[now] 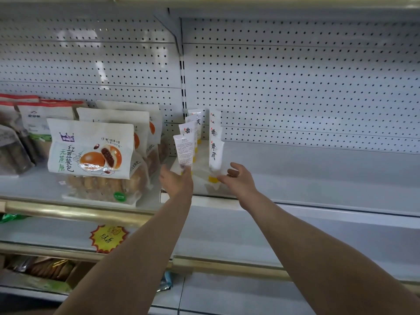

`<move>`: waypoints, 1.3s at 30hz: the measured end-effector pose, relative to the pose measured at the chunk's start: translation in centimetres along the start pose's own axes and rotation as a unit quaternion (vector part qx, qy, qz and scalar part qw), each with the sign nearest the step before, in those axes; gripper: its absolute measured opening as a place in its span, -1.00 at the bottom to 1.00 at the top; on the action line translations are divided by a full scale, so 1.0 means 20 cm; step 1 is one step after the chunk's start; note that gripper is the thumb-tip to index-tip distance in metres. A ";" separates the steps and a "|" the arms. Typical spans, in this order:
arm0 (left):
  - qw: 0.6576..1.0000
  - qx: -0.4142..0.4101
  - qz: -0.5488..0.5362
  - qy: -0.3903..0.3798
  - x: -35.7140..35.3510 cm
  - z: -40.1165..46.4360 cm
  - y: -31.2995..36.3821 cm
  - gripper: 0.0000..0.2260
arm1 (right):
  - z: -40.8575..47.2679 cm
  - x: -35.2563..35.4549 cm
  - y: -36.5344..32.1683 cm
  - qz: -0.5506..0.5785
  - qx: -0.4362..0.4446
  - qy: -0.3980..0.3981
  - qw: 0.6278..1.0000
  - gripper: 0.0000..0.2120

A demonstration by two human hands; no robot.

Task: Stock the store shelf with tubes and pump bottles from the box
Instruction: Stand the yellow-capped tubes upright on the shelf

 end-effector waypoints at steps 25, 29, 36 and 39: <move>0.931 -0.055 -0.067 -0.356 -1.77 -1.90 0.21 -0.67 | -0.70 2.28 0.52 0.095 0.002 0.275 0.957 -0.43; 0.899 -0.028 -0.011 -0.437 -2.05 -2.25 0.07 -0.67 | -0.96 2.63 0.79 0.112 -0.039 0.340 0.933 -0.44; 0.812 -0.020 0.099 -0.575 -2.45 -2.73 -0.29 -0.66 | -1.40 3.00 1.35 0.165 -0.152 0.469 0.854 -0.38; 0.773 -0.018 0.147 -0.617 -2.59 -2.89 -0.48 -0.68 | -1.56 3.07 1.59 0.191 -0.203 0.515 0.811 -0.46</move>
Point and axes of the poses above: each hand's wrist, its own z-axis towards the middle knuckle, its own x-axis out of the back of the hand, y = z × x, the point moved 4 cm from there along z, towards the middle knuckle, and after that the axes turned 6 degrees about -y, right-handed, at the moved point
